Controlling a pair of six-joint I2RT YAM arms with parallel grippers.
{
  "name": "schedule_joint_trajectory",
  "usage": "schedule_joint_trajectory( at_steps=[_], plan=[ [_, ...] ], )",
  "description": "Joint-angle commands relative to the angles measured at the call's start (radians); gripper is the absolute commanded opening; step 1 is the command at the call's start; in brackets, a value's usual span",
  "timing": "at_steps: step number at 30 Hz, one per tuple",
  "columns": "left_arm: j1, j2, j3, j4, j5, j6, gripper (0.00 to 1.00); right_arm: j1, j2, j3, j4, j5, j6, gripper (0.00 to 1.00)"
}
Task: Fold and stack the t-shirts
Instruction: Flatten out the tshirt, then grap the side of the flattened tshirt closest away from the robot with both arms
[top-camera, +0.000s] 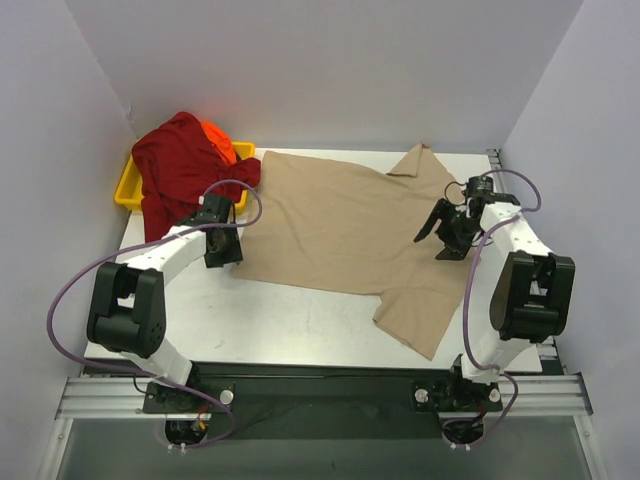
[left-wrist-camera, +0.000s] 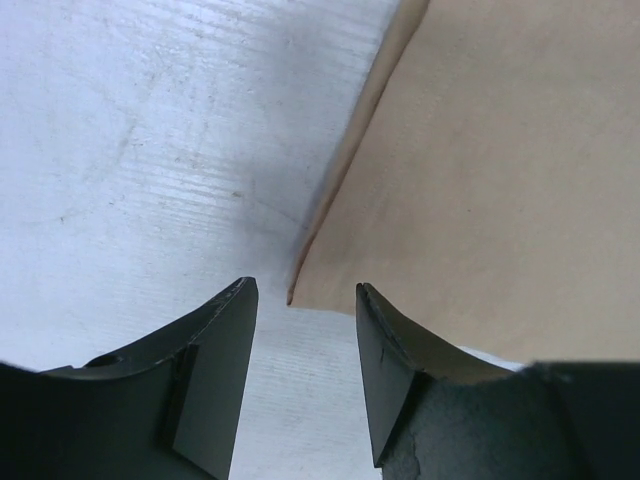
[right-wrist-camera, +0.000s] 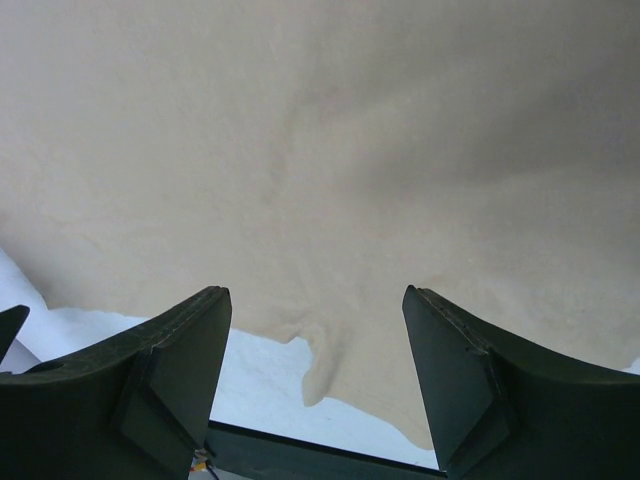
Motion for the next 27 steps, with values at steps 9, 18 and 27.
schedule_joint_trajectory(
  at_steps=[9,18,27],
  plan=[
    [0.009,-0.001,-0.049,0.044,-0.002,-0.019,0.45,0.000,-0.117,-0.086,0.008,0.023,-0.005,0.71],
    [0.007,0.031,-0.073,0.081,0.025,-0.027,0.40,0.002,-0.135,-0.119,0.006,0.028,-0.003,0.71],
    [0.009,0.067,-0.080,0.099,0.050,-0.033,0.05,0.002,-0.179,-0.170,-0.008,0.035,-0.011,0.71]
  ],
)
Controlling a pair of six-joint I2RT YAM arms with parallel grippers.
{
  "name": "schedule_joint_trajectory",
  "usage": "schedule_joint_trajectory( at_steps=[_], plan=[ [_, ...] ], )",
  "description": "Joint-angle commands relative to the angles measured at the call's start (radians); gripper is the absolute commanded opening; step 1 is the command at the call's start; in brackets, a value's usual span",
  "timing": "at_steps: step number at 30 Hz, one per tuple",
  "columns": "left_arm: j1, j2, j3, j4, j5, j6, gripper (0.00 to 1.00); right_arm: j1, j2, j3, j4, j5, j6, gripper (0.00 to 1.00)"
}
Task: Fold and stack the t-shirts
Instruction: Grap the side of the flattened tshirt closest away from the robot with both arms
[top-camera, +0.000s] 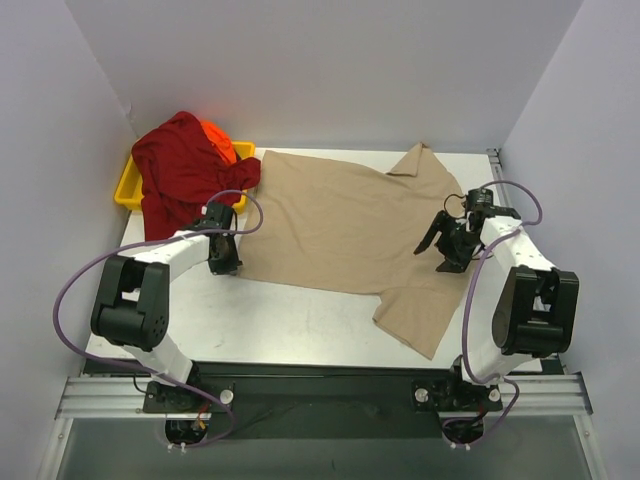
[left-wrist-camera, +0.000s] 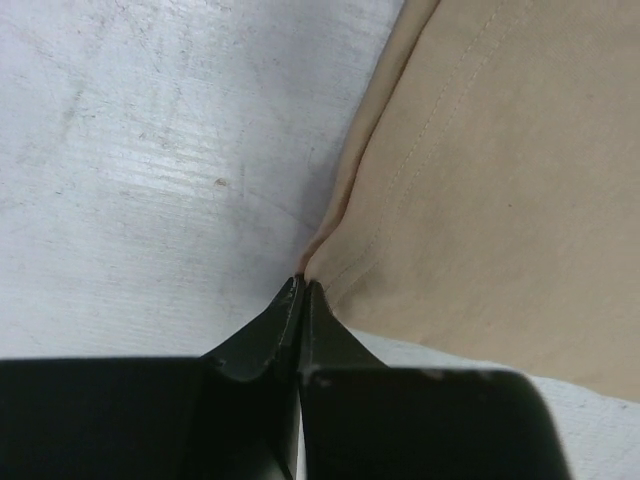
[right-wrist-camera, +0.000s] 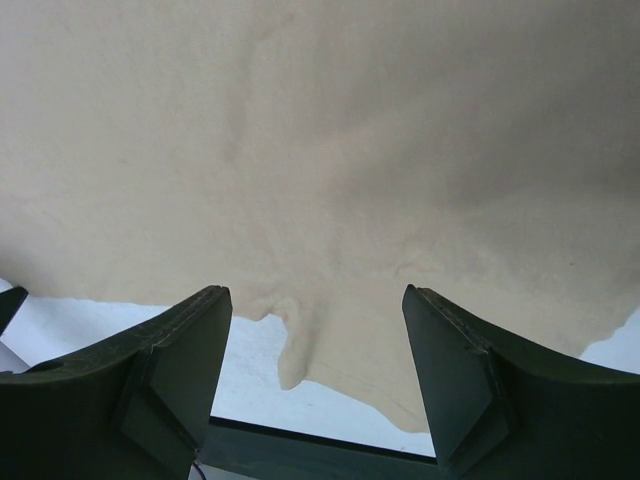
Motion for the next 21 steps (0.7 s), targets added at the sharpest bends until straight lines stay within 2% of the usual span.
schedule_joint_trajectory(
  at_steps=[1,8,12,21],
  plan=[
    [0.006,0.020,0.000,0.033,0.022,-0.005,0.00,0.002,-0.075,-0.030,-0.046,0.023,-0.011,0.71],
    [0.036,0.020,0.025,0.046,0.054,0.004,0.00,0.011,-0.157,-0.164,-0.100,0.078,-0.043,0.71],
    [0.039,0.038,0.039,0.063,0.098,0.016,0.00,0.016,-0.148,-0.234,-0.099,0.108,-0.034,0.71],
    [0.053,0.072,0.074,0.071,0.111,0.050,0.00,0.028,0.011,-0.164,-0.059,0.191,-0.006,0.70]
  ],
)
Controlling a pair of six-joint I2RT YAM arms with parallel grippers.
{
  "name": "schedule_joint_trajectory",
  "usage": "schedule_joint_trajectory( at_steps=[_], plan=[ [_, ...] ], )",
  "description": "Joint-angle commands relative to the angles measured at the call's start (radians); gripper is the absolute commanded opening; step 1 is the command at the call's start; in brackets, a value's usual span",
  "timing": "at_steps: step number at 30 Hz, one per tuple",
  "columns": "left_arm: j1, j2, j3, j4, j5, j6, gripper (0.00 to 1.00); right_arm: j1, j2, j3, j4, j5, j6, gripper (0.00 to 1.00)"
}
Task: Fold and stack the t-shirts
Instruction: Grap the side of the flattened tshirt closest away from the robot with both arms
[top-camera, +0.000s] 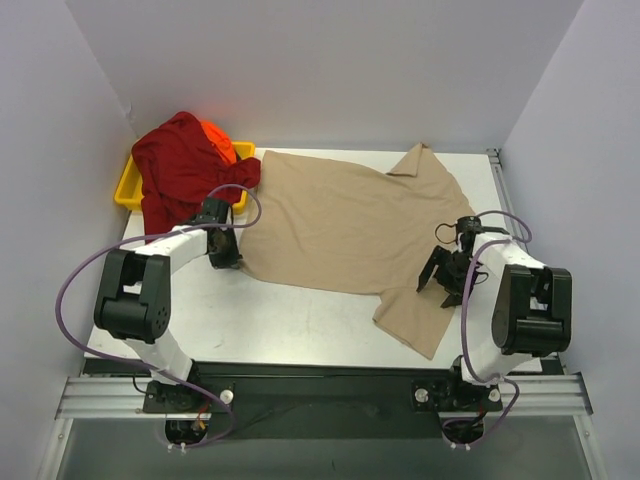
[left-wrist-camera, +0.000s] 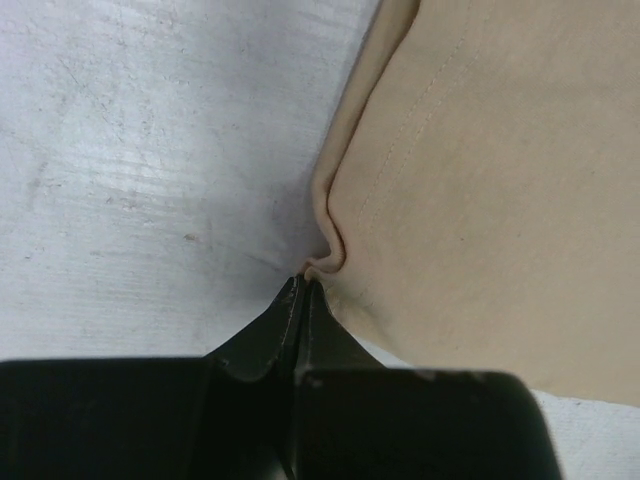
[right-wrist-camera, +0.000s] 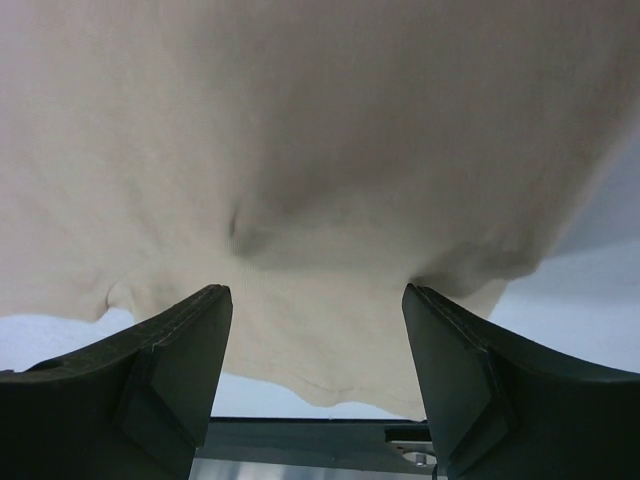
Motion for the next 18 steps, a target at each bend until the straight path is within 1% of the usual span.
schedule_joint_trajectory(
  at_steps=[1,4,5,10,15,18],
  plan=[
    [0.019,0.028,0.037,0.037,0.013,0.024,0.00,0.011,0.065,0.069,-0.012,0.067,0.016,0.70],
    [0.036,0.042,0.051,0.041,0.013,0.027,0.00,0.014,0.128,0.116,-0.010,0.089,0.023,0.70],
    [0.040,0.046,0.057,0.043,0.037,0.030,0.00,0.016,0.157,0.130,-0.010,0.098,0.026,0.70],
    [0.057,0.092,0.103,0.046,0.059,0.052,0.00,0.020,0.236,0.211,-0.012,0.119,0.034,0.70],
    [0.060,0.140,0.184,0.038,0.076,0.069,0.00,0.020,0.330,0.308,-0.024,0.119,0.036,0.69],
    [0.063,0.167,0.233,0.032,0.084,0.075,0.00,0.020,0.358,0.359,-0.039,0.118,0.028,0.70]
  ],
)
